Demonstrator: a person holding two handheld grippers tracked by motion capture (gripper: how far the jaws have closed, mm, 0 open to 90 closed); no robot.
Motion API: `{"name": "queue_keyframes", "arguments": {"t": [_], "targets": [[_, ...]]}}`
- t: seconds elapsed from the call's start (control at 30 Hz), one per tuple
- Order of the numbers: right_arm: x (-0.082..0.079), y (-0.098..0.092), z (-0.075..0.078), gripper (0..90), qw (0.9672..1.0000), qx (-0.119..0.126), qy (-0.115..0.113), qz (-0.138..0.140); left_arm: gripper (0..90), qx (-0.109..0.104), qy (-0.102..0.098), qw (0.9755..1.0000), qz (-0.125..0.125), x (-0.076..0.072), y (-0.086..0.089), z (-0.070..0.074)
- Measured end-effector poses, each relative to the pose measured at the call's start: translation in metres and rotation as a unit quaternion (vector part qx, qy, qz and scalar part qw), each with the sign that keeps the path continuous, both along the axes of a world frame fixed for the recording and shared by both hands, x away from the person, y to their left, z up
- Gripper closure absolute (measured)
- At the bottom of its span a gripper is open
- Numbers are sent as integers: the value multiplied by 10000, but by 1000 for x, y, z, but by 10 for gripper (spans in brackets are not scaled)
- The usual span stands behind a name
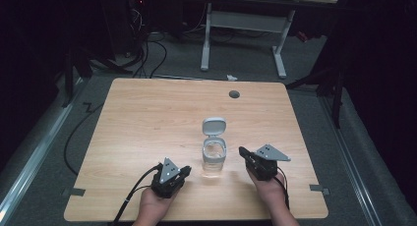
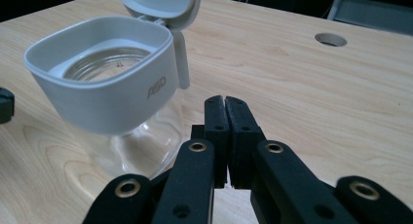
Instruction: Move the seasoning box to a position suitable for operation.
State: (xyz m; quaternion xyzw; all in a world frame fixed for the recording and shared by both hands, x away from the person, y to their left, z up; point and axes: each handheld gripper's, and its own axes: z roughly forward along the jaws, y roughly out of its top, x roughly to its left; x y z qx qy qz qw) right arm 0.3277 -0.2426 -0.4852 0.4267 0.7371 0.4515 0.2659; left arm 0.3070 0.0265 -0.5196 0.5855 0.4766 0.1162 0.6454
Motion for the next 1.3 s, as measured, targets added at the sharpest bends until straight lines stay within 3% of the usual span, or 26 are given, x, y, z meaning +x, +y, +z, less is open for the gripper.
{"name": "queue_keyframes", "arguments": {"t": [0.2, 0.33, 0.57, 0.8, 1.3], "targets": [[11, 3, 5, 887, 10000, 51, -1, 18, 895, 10, 0, 9998, -193, 2, -18, 1], [24, 8, 9, 887, 10000, 55, 8, 31, 900, -90, 63, 9993, -345, 3, -31, 2], [44, 15, 12, 887, 10000, 56, 48, 11, 900, -123, 108, 9988, -461, 3, -41, -3], [62, 22, 18, 887, 9999, 104, 36, -63, 900, -87, 134, 9990, -412, 8, -44, -8], [82, 33, 26, 887, 9999, 127, -41, -69, 899, -133, 84, 9995, -282, 10, -44, -10]]}}
